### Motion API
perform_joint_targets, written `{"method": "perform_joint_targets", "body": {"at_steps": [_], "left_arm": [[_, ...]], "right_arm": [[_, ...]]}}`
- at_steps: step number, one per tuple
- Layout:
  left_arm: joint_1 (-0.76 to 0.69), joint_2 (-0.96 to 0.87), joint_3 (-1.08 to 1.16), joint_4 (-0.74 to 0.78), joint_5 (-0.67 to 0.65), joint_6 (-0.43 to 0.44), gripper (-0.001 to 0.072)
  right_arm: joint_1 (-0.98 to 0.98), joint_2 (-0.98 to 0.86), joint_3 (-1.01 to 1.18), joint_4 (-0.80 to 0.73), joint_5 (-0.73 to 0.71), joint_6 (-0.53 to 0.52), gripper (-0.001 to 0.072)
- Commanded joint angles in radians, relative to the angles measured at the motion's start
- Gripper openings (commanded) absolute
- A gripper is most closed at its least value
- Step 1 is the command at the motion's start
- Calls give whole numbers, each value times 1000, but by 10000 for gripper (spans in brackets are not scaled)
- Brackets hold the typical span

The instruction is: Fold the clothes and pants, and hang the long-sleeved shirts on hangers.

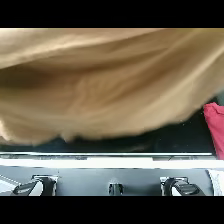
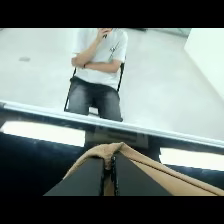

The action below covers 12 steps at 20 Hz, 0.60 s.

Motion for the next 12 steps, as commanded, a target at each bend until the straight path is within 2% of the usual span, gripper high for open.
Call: {"method": "perform_joint_targets", "body": {"at_steps": [1, 5, 8, 10, 12], "left_arm": [[0, -111, -3, -16, -14, 66, 18], [-3, -436, -3, -126, -16, 127, 18], [-39, -728, -3, -129, -12, 174, 18], [-66, -918, -3, -127, 21, 221, 18], [-80, -1087, -3, -127, 103, 226, 18]], "right_arm": [[0, -90, 3, 2, 42, 11, 27], [1, -333, 2, 6, 95, 31, 28], [1, -560, 2, 57, 125, 32, 29], [0, -711, 2, 58, 109, 31, 29], [0, -856, 2, 43, 66, 24, 29]]}}
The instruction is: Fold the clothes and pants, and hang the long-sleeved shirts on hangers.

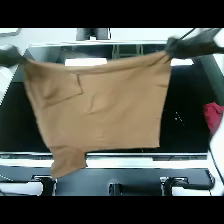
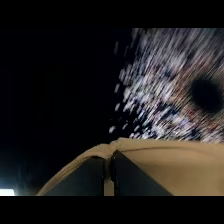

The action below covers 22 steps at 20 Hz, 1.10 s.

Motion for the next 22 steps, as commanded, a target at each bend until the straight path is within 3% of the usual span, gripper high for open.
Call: {"method": "perform_joint_targets", "body": {"at_steps": [1, 4, 7, 14, 16, 22], "left_arm": [[-28, -301, 2, -12, 126, 39, 18], [-44, -421, 3, -15, 251, 40, 18], [-46, -437, 10, -14, 249, 40, 18], [-42, -389, 10, 42, -90, 38, 17], [-43, -380, 10, 49, -180, 2, 17], [-64, -374, 8, 117, -287, -10, 17]], "right_arm": [[0, -261, 2, -15, -61, -6, 29], [-10, -409, 2, -28, -146, -6, 28], [-26, -448, 2, -40, -161, 3, 28], [-43, -394, 2, -36, 150, 24, 29], [-43, -375, 2, -37, 227, 24, 29], [-43, -388, 1, -40, 298, 25, 29]]}}
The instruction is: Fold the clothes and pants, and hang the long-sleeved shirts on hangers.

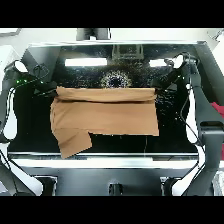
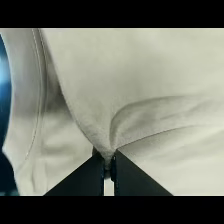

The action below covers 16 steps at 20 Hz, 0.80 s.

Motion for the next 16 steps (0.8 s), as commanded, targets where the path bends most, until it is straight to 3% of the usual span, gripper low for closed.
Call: {"method": "perform_joint_targets", "body": {"at_steps": [1, 10, 11, 13, 14, 15, 16], "left_arm": [[-13, 2, 0, 69, -73, -16, 18], [-23, -44, -12, 79, -72, -17, 30], [-27, -54, -12, 80, -71, -26, 118], [-28, -62, -11, 80, -66, -44, 431], [-25, -59, -7, 92, -65, -60, 529], [-18, -52, 5, 123, -70, -80, 547], [-6, -42, 25, 162, -88, -93, 546]], "right_arm": [[0, -24, 0, -1, 53, 10, 29], [0, -133, -2, -13, 64, 29, 37], [0, -142, -2, -12, 66, 37, 99], [0, -153, -2, -14, 76, 38, 234], [-1, -152, -2, -27, 84, 29, 273], [-5, -146, -2, -47, 94, -2, 402], [-13, -132, -2, -66, 95, -34, 464]]}}
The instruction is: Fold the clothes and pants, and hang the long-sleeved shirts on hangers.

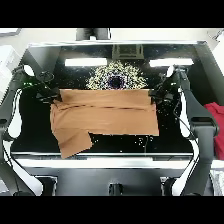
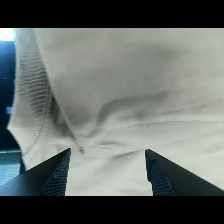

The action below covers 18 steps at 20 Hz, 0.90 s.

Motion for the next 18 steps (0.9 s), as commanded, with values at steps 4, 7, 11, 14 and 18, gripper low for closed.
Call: {"method": "perform_joint_targets", "body": {"at_steps": [4, 7, 11, 14, 18], "left_arm": [[103, 137, 23, 110, -68, -64, 544], [198, 294, -134, 72, -64, -60, 533], [333, 526, -525, -102, 5, 33, 533], [433, 695, -895, -360, 91, 202, 533], [510, 825, -1299, -528, 166, 375, 533]], "right_arm": [[-87, 109, 0, -42, -35, -155, 495], [-200, 151, 0, 98, -4, -238, 495], [-336, 188, -65, 362, 53, -330, 495], [-390, 268, -196, 467, 35, -376, 495], [-408, 401, -364, 495, -1, -401, 495]]}}
